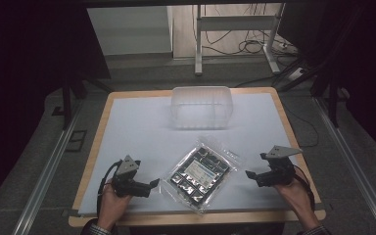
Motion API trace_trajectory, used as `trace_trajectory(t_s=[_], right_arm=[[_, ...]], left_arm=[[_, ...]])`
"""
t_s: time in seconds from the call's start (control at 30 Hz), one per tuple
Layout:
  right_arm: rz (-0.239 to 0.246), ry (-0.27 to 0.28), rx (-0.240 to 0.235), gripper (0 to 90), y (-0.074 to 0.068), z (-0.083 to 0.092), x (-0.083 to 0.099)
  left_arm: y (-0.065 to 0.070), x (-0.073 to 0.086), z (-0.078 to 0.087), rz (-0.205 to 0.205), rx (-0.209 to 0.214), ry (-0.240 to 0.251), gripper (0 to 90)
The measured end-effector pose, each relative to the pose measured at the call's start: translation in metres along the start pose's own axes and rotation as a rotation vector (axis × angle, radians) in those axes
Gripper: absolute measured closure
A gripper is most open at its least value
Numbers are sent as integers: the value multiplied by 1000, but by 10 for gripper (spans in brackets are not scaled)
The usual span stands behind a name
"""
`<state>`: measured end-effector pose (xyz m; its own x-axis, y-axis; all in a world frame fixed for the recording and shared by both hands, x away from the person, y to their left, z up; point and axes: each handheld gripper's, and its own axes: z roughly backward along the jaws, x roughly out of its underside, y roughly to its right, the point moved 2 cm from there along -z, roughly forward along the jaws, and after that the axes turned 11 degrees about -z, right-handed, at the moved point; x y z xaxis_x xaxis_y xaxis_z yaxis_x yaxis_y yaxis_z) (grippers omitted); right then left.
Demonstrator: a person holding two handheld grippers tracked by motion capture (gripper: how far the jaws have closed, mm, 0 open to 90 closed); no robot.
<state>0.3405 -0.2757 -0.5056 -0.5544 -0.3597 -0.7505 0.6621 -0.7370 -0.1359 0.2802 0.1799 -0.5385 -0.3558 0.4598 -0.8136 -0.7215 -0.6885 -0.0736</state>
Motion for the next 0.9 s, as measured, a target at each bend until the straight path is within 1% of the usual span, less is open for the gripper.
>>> trace_trajectory(t_s=[0.13,0.27,0.4,0.53,0.57,0.7,0.77,0.8,0.87,0.9], right_arm=[[-5,-5,-3,62,-1,-4,-4],[11,-17,-1,52,-1,-8,-6],[23,-12,-1,44,-2,-12,-9],[12,-16,-12,48,-2,-15,-12],[-6,-23,-23,55,-2,-16,-14],[-25,-22,-23,64,-1,-18,-16],[-31,-23,-19,63,-1,-20,-15],[-38,-32,-19,51,-1,-23,-15],[-41,-31,-19,51,-1,-24,-15],[-50,-30,-21,49,-1,-25,-15]], left_arm=[[-1,0,0,6,1,4,0],[0,0,0,3,2,1,0],[0,0,-1,-2,2,-5,0],[0,0,-1,-4,4,-9,0],[0,0,-2,-7,4,-11,0],[1,0,-2,-9,3,-15,0],[1,0,-2,-10,3,-18,1],[1,0,-2,-12,2,-20,1],[1,0,-3,-13,2,-20,1],[1,0,-3,-14,1,-21,1]])
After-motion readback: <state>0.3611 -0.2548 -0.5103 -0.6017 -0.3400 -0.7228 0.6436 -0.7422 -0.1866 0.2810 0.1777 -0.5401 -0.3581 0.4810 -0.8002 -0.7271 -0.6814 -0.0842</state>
